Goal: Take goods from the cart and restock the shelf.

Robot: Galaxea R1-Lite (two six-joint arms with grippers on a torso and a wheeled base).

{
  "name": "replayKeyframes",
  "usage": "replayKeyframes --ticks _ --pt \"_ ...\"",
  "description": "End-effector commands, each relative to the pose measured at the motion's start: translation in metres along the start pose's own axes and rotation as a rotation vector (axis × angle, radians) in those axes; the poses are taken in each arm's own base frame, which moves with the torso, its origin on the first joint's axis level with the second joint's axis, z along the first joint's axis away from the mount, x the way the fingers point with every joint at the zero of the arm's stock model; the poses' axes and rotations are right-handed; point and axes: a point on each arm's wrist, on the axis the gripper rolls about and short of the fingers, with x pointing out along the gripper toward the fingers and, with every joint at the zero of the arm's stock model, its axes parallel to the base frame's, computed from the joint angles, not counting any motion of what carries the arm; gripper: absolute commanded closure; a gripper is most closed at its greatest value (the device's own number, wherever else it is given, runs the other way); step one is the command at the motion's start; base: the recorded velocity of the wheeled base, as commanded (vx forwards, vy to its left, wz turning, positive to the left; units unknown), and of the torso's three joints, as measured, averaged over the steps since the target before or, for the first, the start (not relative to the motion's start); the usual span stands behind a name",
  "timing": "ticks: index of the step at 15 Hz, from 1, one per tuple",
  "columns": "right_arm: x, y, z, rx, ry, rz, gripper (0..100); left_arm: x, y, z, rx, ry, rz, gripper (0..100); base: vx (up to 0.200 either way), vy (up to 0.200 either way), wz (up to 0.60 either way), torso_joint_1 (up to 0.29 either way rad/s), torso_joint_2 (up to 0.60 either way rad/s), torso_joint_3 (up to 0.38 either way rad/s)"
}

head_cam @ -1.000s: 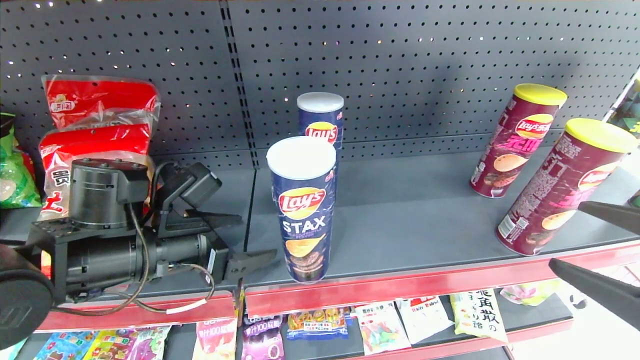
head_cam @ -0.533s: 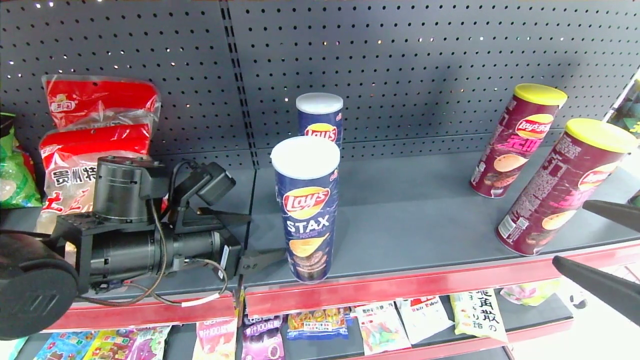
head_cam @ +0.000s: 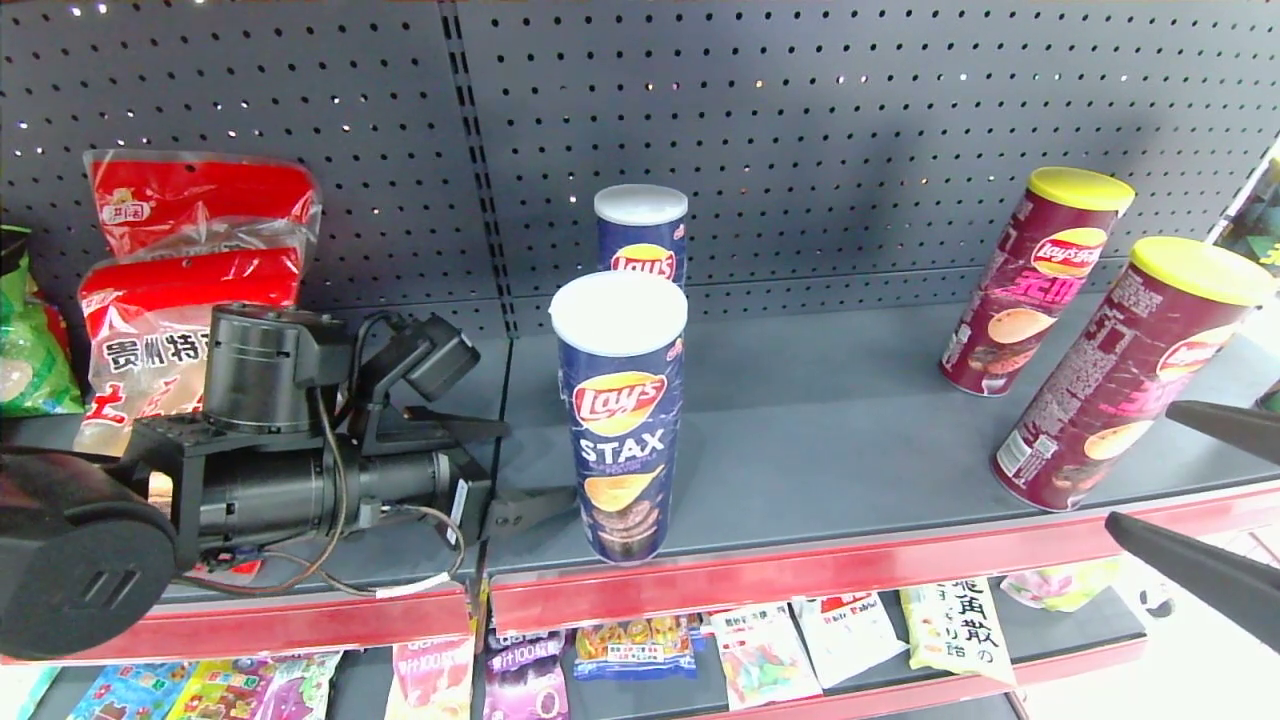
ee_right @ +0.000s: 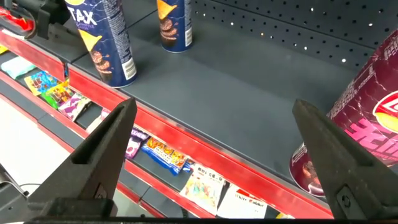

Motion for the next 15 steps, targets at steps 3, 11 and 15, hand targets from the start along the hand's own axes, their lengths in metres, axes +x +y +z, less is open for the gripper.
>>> replayKeyframes --ticks 3,11,15 --pt "0.001 0.0 0.0 0.0 0.002 0.001 0 0.003 0.001 0.001 0.001 0.001 -0.001 0 0.0 0.0 0.0 0.0 0.0 0.0" --pt "-0.001 0.0 0.0 -0.001 -0.002 0.0 0 0.004 0.0 0.003 0.005 -0.005 -0.005 0 0.0 0.0 0.0 0.0 0.0 0.0" --pt "-0.008 0.004 -0.013 0.004 0.017 0.0 0 -0.031 -0.005 0.003 0.002 -0.049 0.091 0 0.0 0.0 0.0 0.0 0.0 0.0"
